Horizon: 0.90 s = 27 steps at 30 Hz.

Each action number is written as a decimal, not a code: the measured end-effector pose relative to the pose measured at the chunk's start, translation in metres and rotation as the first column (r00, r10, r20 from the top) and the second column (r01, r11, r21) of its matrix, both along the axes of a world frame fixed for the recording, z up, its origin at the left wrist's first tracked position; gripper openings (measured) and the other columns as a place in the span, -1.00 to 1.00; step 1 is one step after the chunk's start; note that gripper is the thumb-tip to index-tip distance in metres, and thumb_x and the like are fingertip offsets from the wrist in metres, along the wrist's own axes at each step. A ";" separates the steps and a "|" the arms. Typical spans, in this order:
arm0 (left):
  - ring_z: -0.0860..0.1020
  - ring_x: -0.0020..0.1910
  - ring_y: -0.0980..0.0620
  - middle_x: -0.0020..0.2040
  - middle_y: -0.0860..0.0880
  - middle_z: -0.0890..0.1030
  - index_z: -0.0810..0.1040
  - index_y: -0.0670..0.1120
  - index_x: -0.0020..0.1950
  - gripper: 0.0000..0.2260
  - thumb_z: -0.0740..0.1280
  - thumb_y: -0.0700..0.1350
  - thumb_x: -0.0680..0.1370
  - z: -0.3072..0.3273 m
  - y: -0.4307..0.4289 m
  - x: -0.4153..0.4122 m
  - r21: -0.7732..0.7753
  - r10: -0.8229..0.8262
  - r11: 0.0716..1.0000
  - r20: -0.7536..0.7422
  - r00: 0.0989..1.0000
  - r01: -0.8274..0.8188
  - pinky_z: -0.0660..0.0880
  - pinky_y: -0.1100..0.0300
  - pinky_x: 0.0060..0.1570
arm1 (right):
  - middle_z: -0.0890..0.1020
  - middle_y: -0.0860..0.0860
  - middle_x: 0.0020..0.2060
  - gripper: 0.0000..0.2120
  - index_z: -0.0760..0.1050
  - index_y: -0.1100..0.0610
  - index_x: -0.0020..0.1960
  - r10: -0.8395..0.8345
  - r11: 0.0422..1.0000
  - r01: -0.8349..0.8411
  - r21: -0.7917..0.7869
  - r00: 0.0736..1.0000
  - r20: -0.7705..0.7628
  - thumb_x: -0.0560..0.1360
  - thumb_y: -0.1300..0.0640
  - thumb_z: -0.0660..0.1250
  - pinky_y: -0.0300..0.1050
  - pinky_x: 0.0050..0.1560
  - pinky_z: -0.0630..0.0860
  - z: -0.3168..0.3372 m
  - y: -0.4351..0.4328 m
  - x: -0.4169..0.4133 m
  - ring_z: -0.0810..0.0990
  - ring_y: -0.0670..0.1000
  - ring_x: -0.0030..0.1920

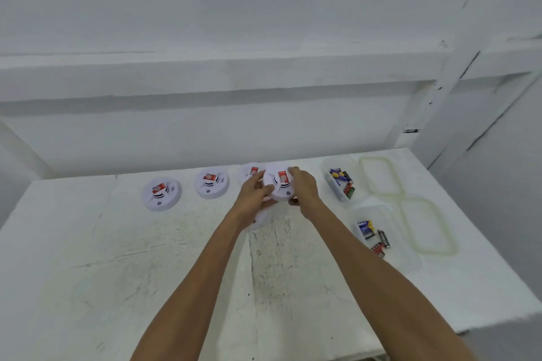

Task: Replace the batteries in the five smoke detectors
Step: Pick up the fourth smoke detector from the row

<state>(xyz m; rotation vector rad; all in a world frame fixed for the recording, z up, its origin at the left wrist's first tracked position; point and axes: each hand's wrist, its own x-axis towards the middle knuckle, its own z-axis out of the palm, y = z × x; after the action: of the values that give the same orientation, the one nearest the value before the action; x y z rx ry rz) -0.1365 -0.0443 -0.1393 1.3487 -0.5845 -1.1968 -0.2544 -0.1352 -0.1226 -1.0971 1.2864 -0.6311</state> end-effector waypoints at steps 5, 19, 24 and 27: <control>0.61 0.31 -0.08 0.37 -0.07 0.61 0.48 -0.02 0.48 -0.61 0.34 -0.23 0.66 -0.013 -0.018 -0.028 -0.033 -0.154 0.987 0.128 0.980 0.160 0.66 0.01 0.16 | 0.66 0.07 -0.22 -0.81 0.60 0.09 -0.15 -0.113 0.969 0.089 0.229 0.989 0.094 0.52 0.00 0.33 -0.17 -0.39 0.43 -0.013 -0.011 -0.044 0.52 0.04 -0.31; 0.62 0.29 -0.02 0.31 -0.01 0.63 0.39 -0.04 0.54 -0.31 0.51 0.18 0.49 -0.036 -0.032 -0.044 -0.023 -0.277 0.958 0.197 0.940 0.287 0.62 0.02 0.24 | 0.70 0.04 0.03 -0.70 0.60 0.15 0.18 -0.040 0.999 0.039 -0.024 0.999 -0.027 0.63 0.06 0.17 -0.13 -0.22 0.59 -0.010 -0.002 -0.070 0.63 -0.01 -0.16; 0.63 0.30 -0.14 0.31 -0.12 0.67 0.50 -0.08 0.49 -0.41 0.41 0.16 0.53 -0.036 -0.029 -0.043 -0.057 -0.183 0.982 -0.118 0.976 0.178 0.62 -0.06 0.22 | 0.64 -0.13 0.01 -0.69 0.54 0.01 0.25 0.078 0.922 -0.154 -0.354 0.973 -0.219 0.52 0.00 0.40 0.07 0.00 0.66 -0.026 0.003 -0.070 0.65 -0.09 -0.04; 0.63 0.31 -0.18 0.34 -0.16 0.64 0.48 -0.03 0.50 -0.47 0.35 0.17 0.58 -0.042 -0.028 -0.043 -0.061 -0.142 0.990 -0.238 0.961 0.131 0.57 -0.19 0.28 | 0.64 -0.06 0.05 -0.50 0.46 0.03 0.31 0.044 0.955 -0.089 -0.284 0.986 -0.161 0.46 -0.14 0.47 0.05 0.01 0.67 -0.025 0.004 -0.067 0.65 -0.06 0.02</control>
<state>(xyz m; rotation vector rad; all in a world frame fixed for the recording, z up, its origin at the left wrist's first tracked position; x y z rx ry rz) -0.1798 -0.0726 -0.1811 1.1171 -0.5319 -1.4282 -0.3216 -0.1308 -0.1477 -1.4493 1.3085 -0.7116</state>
